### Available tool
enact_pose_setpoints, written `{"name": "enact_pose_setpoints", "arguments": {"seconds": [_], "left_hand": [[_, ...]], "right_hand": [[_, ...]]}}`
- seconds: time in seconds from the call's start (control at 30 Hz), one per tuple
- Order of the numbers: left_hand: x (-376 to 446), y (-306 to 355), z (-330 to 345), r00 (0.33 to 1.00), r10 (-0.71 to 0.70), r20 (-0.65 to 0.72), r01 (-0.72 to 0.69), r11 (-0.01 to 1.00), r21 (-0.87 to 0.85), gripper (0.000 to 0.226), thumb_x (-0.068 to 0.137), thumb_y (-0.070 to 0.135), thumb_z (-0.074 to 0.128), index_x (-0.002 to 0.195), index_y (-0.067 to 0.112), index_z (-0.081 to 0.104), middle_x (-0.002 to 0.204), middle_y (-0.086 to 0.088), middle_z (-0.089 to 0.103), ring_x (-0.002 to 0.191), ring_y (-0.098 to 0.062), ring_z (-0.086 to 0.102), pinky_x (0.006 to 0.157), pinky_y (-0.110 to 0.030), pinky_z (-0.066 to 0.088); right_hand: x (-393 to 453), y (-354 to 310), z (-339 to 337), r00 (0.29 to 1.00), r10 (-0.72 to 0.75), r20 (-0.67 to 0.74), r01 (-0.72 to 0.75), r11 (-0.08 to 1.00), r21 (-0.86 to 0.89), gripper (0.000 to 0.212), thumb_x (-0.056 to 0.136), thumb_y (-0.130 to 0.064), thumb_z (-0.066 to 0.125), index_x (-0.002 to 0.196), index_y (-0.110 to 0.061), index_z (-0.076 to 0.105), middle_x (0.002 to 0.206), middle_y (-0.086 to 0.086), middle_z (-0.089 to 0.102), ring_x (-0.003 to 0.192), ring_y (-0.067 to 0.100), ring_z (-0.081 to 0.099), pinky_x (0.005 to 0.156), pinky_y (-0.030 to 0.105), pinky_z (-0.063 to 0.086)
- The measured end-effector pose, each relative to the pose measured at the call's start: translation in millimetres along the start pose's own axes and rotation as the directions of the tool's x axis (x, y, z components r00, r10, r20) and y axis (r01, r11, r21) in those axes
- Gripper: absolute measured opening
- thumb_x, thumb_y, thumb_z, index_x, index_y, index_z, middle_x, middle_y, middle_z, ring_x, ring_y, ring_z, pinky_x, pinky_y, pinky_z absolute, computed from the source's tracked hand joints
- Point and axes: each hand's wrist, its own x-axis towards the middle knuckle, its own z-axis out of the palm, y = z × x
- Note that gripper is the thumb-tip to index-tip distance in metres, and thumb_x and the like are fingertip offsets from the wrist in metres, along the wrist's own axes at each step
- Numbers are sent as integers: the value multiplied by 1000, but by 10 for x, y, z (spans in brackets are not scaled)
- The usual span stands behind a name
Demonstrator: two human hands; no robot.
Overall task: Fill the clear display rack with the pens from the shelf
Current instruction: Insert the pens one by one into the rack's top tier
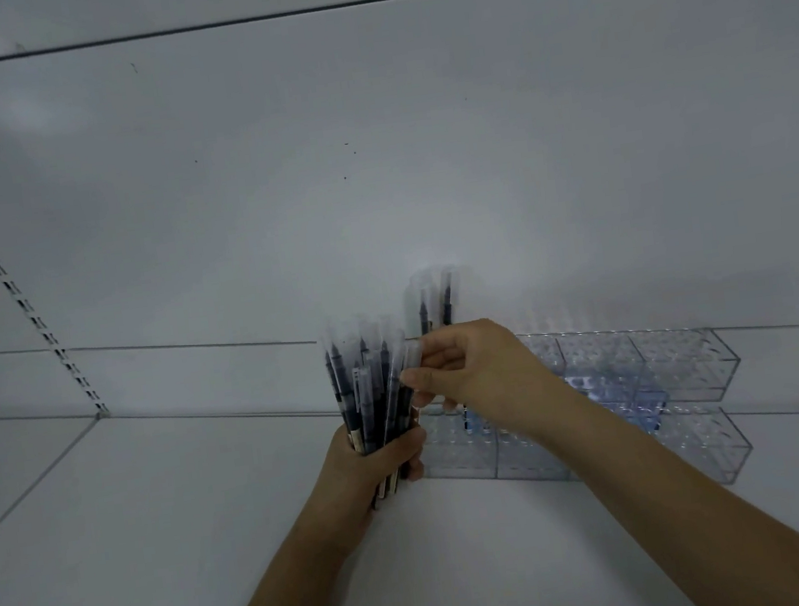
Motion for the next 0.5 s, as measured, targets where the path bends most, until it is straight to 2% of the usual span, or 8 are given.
{"name": "enact_pose_setpoints", "arguments": {"seconds": [0.13,0.27,0.4,0.5], "left_hand": [[4,-28,-19,1000,6,-5,-6,997,76,29,71,26,77,80,4,61,67,-13,52,59,-22,50,59,-32,47],[7,-53,-66,1000,-14,-22,16,995,101,20,72,29,77,77,13,66,68,-11,57,63,-24,53,64,-39,42],[15,-67,-103,999,-3,-34,6,997,79,19,74,24,75,88,12,67,71,-13,57,67,-26,53,67,-43,39],[21,-72,-103,999,9,-50,-5,997,80,18,74,21,74,86,11,66,70,-12,57,66,-25,52,67,-44,38]], "right_hand": [[-21,-45,-88,991,15,-130,-13,1000,17,8,90,-16,71,91,-9,73,77,5,75,63,12,73,52,17,52],[-34,-198,-323,958,-90,-272,72,995,-75,7,93,-22,66,90,-18,71,73,-1,75,63,8,72,57,16,54],[-6,-323,-551,828,-263,-496,222,965,-141,8,94,-24,66,91,-19,70,75,-5,72,64,3,70,63,16,57],[63,-306,-628,767,-342,-543,233,937,-262,8,95,-24,65,91,-18,70,76,-7,71,67,0,70,74,23,59]]}}
